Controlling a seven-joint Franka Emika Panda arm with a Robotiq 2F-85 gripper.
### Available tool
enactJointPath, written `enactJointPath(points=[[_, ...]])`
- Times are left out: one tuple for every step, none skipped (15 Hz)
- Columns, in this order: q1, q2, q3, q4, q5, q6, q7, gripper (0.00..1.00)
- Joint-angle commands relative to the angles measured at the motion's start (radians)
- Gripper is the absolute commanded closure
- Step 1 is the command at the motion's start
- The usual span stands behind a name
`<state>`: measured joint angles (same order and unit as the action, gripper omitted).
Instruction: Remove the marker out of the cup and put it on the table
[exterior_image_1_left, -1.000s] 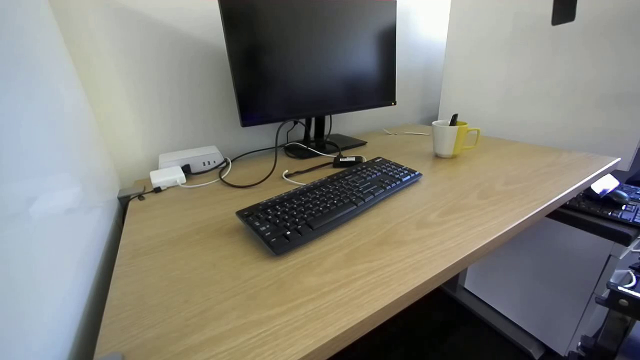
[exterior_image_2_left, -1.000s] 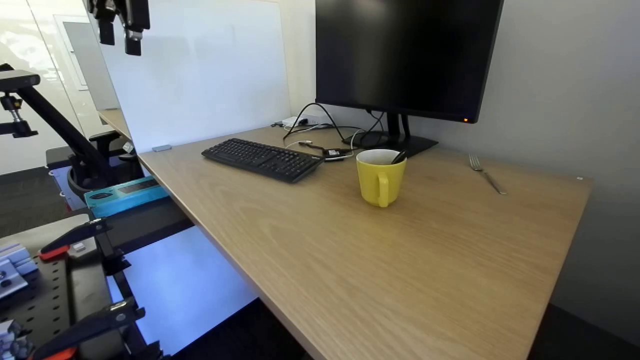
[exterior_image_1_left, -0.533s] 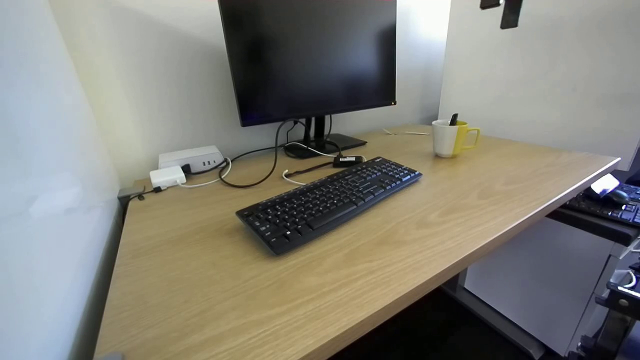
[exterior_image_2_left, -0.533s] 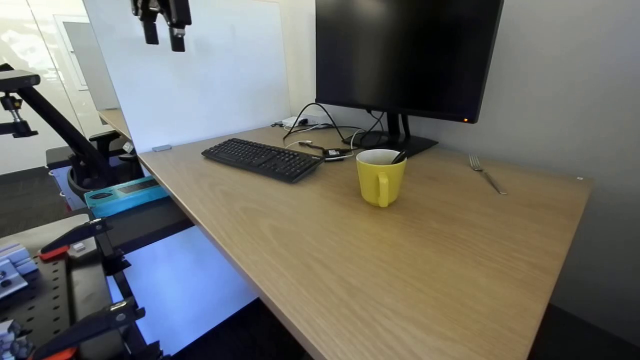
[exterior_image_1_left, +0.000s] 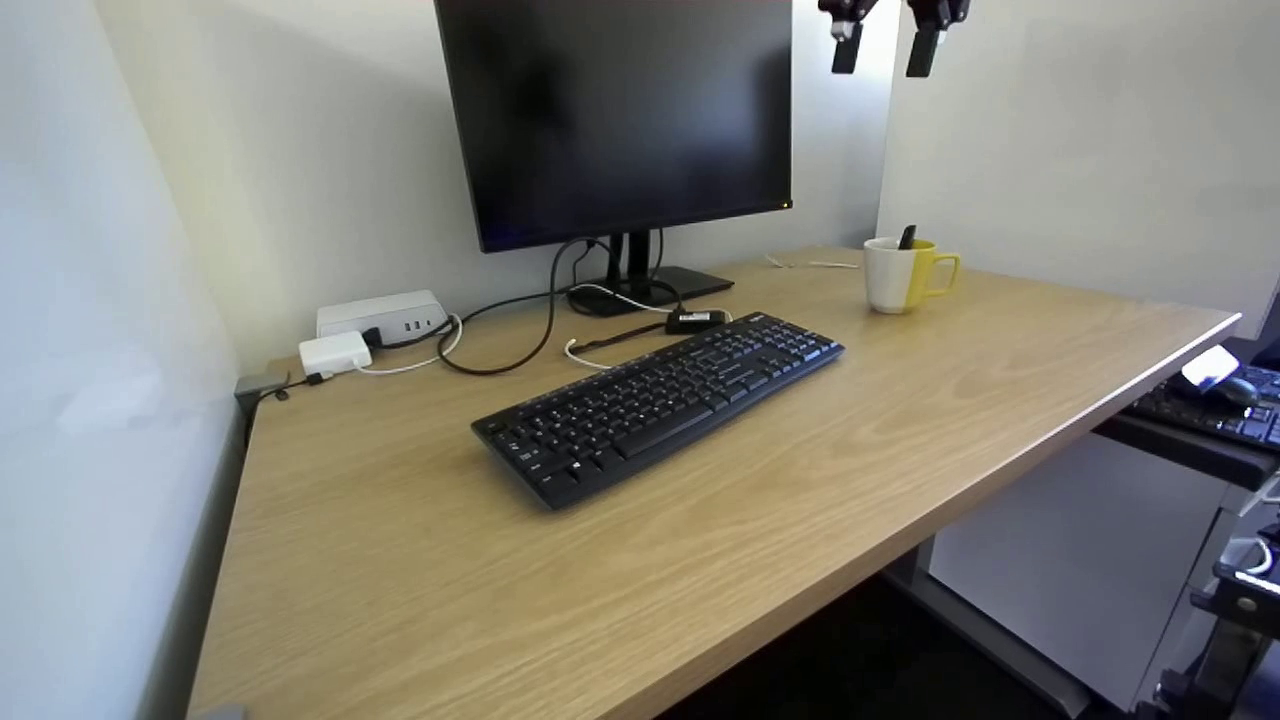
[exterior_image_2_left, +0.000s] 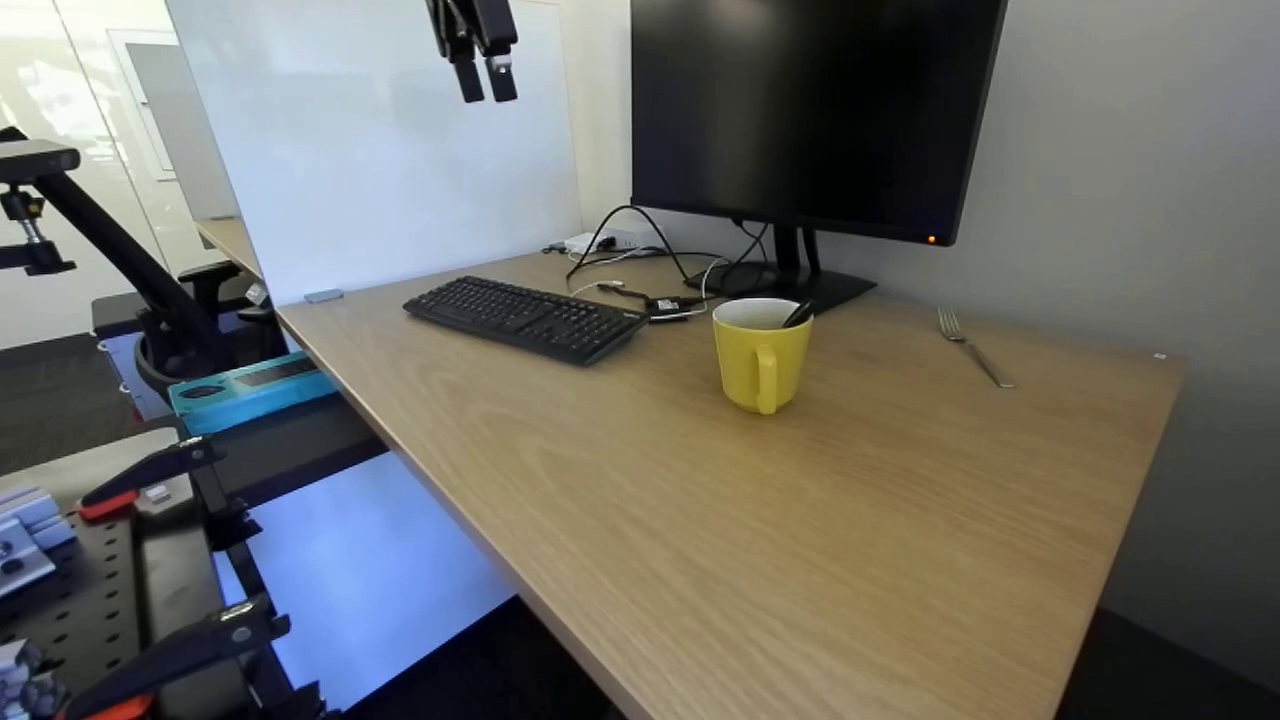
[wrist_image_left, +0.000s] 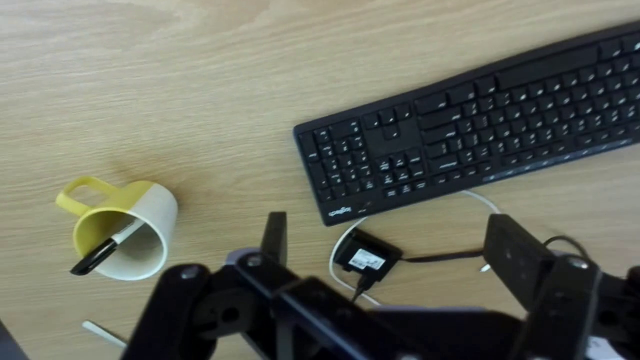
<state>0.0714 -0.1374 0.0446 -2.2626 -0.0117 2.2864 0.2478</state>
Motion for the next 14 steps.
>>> enactJointPath(points=[[-0.040,0.108,0.026,0.086,-0.149,0.020,0.253,0.00],[-0.040,0.140,0.020,0.108,-0.201,0.022,0.331,0.00],[-0.037,0.164,0.012,0.128,-0.250,0.011,0.409,0.00],[-0.034,0.187,0.003,0.143,-0.294,0.007,0.484,0.00],[-0.028,0.208,-0.007,0.161,-0.337,-0.008,0.558,0.00],[-0.022,0.229,-0.018,0.177,-0.381,-0.016,0.631,0.00],[-0.017,0.248,-0.028,0.192,-0.413,-0.026,0.691,0.00],[-0.013,0.265,-0.037,0.206,-0.433,-0.040,0.737,0.00],[-0.012,0.282,-0.046,0.218,-0.442,-0.044,0.773,0.00],[-0.012,0.297,-0.054,0.225,-0.448,-0.047,0.803,0.00],[-0.009,0.309,-0.060,0.230,-0.448,-0.056,0.829,0.00],[-0.009,0.319,-0.066,0.234,-0.447,-0.060,0.848,0.00],[-0.012,0.333,-0.074,0.238,-0.440,-0.057,0.855,0.00],[-0.014,0.346,-0.080,0.241,-0.436,-0.054,0.861,0.00]])
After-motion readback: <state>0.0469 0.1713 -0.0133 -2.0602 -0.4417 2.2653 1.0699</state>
